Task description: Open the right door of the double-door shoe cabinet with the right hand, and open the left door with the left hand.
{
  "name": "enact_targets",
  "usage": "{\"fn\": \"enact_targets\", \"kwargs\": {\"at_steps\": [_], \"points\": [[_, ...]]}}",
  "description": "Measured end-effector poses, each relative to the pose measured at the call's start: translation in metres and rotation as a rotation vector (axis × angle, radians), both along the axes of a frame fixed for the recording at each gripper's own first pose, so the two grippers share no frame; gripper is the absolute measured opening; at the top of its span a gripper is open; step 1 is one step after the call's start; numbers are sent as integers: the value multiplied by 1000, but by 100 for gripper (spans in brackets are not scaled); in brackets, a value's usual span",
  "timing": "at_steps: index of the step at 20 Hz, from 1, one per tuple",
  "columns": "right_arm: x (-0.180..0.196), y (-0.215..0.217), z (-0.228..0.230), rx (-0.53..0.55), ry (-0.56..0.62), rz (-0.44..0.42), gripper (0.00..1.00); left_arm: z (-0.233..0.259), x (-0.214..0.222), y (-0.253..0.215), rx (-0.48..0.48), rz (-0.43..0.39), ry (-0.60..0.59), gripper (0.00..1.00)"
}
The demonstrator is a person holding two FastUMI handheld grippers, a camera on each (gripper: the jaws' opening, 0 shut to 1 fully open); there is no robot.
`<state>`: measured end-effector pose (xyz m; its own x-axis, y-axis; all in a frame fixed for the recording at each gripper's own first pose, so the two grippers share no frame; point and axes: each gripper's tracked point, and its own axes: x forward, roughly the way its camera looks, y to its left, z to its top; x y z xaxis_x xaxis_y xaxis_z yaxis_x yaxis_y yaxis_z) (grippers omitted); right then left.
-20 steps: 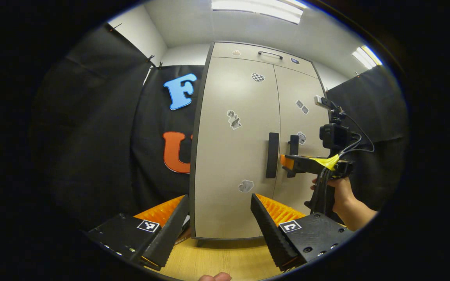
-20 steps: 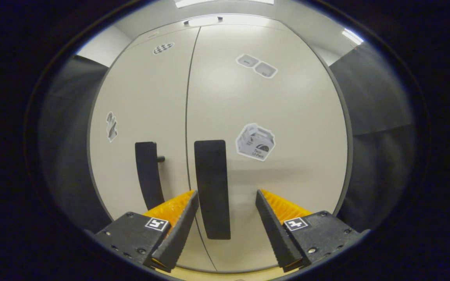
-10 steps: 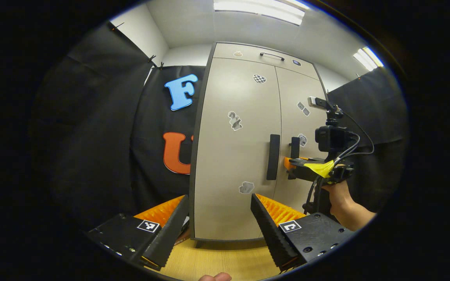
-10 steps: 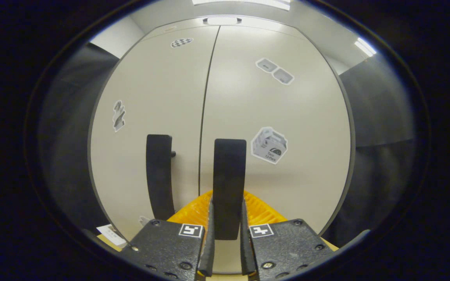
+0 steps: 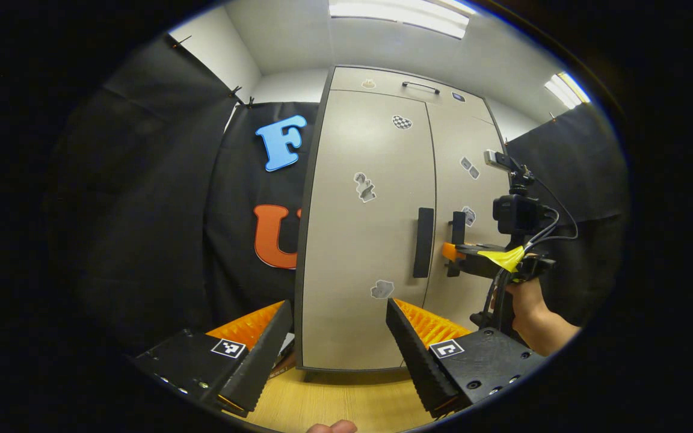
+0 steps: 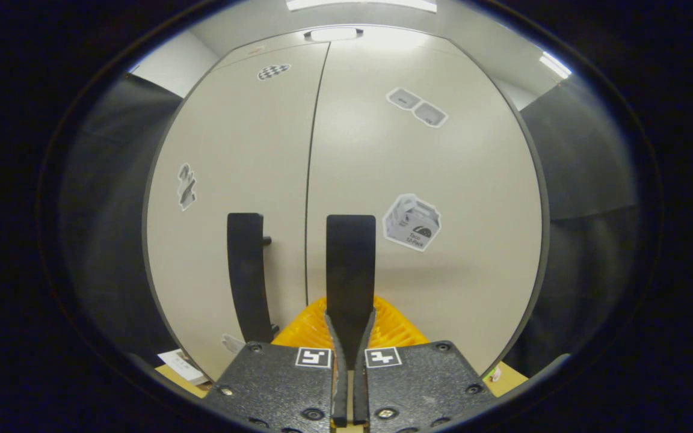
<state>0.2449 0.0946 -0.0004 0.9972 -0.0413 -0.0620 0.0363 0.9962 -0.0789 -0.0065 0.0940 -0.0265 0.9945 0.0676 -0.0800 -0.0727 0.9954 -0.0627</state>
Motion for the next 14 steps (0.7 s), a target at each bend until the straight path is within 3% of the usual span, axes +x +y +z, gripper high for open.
{"fn": "enact_targets", "kwargs": {"at_steps": [14], "points": [[-60,-8,5,19,26,105,7,3,-12,-42,22,-50,-3,95]]}}
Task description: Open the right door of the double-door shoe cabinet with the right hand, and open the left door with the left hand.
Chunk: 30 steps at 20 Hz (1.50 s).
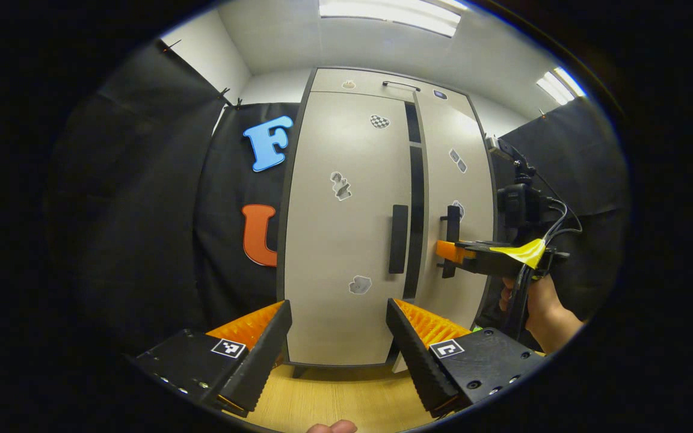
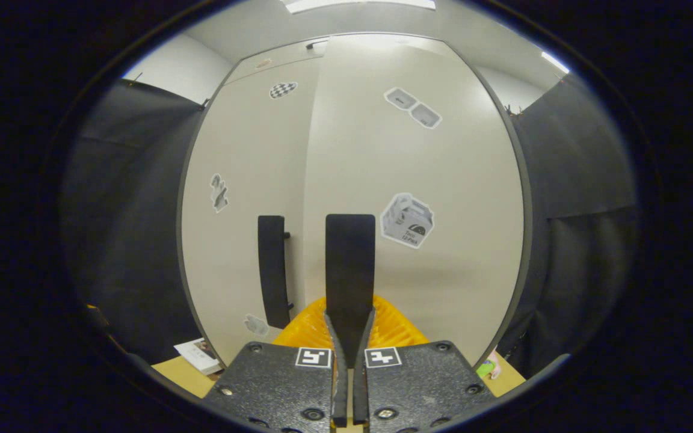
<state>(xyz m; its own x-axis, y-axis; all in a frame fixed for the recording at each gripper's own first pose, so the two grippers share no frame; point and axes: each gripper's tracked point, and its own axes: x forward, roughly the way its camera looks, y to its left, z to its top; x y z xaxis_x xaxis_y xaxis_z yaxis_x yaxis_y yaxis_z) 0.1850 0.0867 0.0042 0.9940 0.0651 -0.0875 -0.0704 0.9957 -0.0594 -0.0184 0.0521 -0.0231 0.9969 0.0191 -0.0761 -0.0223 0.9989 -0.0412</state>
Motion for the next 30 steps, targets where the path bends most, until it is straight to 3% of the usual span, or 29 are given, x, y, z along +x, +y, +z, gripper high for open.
{"fn": "enact_targets", "kwargs": {"at_steps": [14,21,30], "points": [[-83,-44,8,12,6,80,7,4,-3,-50,7,-38,-6,95],[-108,-71,12,6,4,55,7,8,-5,-71,-3,-57,-20,95],[-140,-135,21,-23,-6,-33,5,8,1,-95,-20,-84,-22,95]]}}
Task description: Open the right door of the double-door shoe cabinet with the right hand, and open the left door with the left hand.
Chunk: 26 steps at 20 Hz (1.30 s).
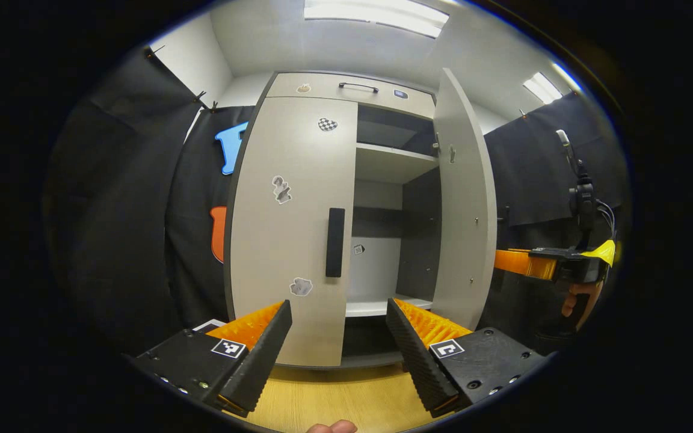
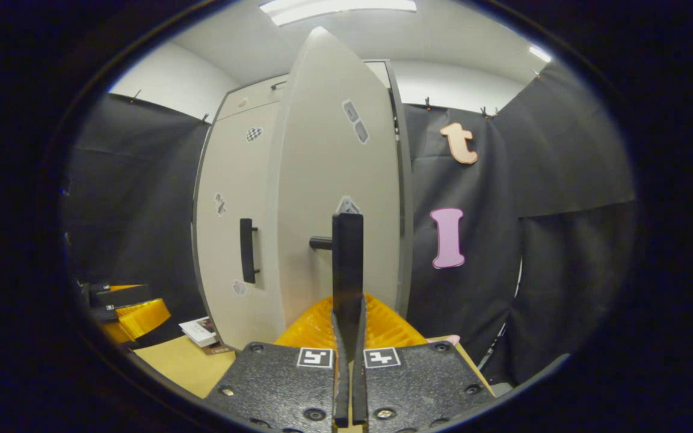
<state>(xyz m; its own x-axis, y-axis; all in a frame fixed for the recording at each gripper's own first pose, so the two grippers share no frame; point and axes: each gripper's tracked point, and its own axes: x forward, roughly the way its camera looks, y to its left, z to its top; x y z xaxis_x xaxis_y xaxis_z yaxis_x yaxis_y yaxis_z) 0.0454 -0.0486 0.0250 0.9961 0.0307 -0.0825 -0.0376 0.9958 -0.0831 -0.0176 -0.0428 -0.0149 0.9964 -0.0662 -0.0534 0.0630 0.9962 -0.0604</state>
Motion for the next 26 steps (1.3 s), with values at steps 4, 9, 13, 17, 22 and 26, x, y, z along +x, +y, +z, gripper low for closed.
{"fn": "enact_targets", "kwargs": {"at_steps": [4,9,13,17,22,26], "points": [[-3,-32,4,8,-12,-75,4,-4,1,-10,-3,-15,10,95],[-6,-75,9,-6,-27,-147,4,-6,7,-24,-5,-36,20,95],[-4,-84,8,46,-27,-118,4,-9,10,-31,3,-44,26,95],[-5,-86,5,30,-40,-98,4,-11,11,-35,20,-41,35,95],[-4,-85,2,35,-49,-74,4,-14,10,-32,31,-27,41,95],[-22,-86,-7,23,-29,-81,3,-12,8,-21,36,5,31,95]]}}
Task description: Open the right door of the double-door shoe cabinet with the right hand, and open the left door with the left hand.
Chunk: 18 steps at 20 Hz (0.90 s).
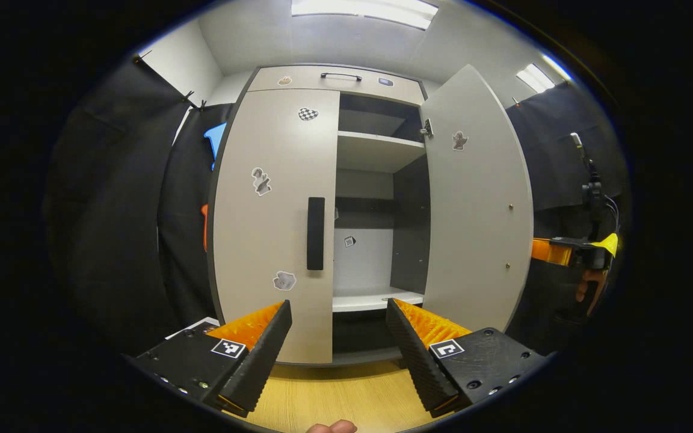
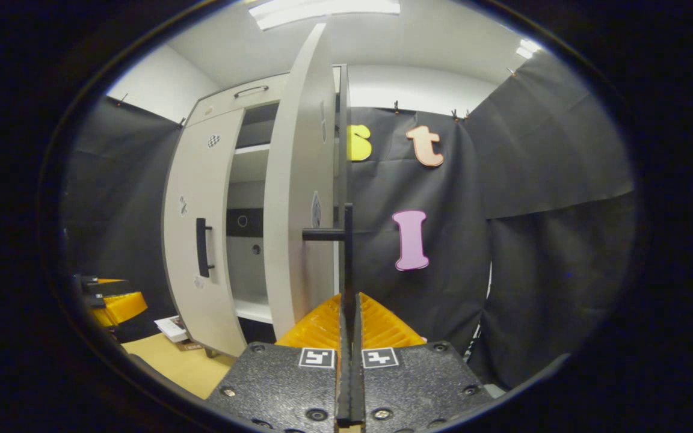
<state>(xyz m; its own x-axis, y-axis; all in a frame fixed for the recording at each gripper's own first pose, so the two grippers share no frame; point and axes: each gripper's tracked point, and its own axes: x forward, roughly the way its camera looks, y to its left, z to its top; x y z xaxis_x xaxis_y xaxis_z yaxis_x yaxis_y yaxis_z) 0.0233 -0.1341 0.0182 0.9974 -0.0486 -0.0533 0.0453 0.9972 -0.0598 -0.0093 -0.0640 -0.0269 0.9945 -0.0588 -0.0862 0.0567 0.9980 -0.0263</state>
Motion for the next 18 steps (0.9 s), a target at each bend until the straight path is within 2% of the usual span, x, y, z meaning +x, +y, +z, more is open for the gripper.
{"fn": "enact_targets", "kwargs": {"at_steps": [5,8,12,18], "points": [[-71,6,7,2,-18,-66,3,-7,1,12,-45,19,3,95],[-91,47,13,21,-18,4,4,-11,6,21,-67,25,14,95],[-78,88,21,-60,-41,44,3,-7,6,37,-103,42,7,95],[-28,119,10,-32,-47,37,4,-2,-3,70,-63,94,-11,95]]}}
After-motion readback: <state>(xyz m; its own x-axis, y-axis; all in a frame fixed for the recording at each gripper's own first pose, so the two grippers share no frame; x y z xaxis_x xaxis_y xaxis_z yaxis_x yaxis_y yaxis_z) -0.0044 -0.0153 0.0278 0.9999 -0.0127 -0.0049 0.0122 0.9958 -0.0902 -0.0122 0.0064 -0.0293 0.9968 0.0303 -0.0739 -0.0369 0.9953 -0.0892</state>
